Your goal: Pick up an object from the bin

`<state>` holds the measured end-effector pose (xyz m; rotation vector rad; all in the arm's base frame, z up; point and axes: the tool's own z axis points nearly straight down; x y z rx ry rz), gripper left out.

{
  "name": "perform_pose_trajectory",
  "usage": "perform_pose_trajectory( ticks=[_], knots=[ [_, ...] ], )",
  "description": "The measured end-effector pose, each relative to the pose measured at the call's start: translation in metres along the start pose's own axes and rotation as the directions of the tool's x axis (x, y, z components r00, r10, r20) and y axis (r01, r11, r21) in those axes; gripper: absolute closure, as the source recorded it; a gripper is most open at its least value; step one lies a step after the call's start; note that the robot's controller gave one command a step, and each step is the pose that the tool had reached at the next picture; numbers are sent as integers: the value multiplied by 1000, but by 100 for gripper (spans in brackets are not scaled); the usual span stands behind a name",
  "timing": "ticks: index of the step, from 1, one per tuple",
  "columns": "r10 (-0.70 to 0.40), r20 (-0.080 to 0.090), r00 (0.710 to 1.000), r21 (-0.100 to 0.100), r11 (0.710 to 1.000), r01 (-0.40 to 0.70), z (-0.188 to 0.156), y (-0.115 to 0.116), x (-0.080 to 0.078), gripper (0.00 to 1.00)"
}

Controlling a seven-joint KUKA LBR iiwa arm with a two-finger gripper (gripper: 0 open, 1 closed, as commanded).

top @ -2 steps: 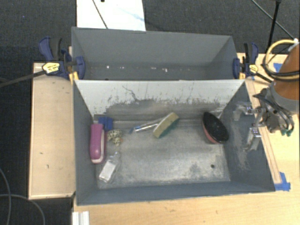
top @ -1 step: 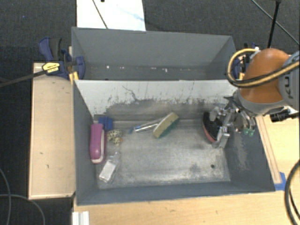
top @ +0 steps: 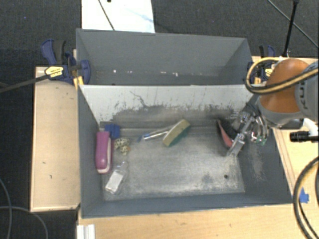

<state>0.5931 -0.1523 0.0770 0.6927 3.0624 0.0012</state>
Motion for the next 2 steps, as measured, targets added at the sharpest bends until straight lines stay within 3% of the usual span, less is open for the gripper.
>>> perform_pose_trajectory(
  ticks=[1, 2],
  knots=[
    [-8, -5, 1000, 0, 1000, 8, -2, 1, 1, 100],
    [-10, 9, 1000, -2, 1000, 10, -150, 12, 5, 100]
  ],
)
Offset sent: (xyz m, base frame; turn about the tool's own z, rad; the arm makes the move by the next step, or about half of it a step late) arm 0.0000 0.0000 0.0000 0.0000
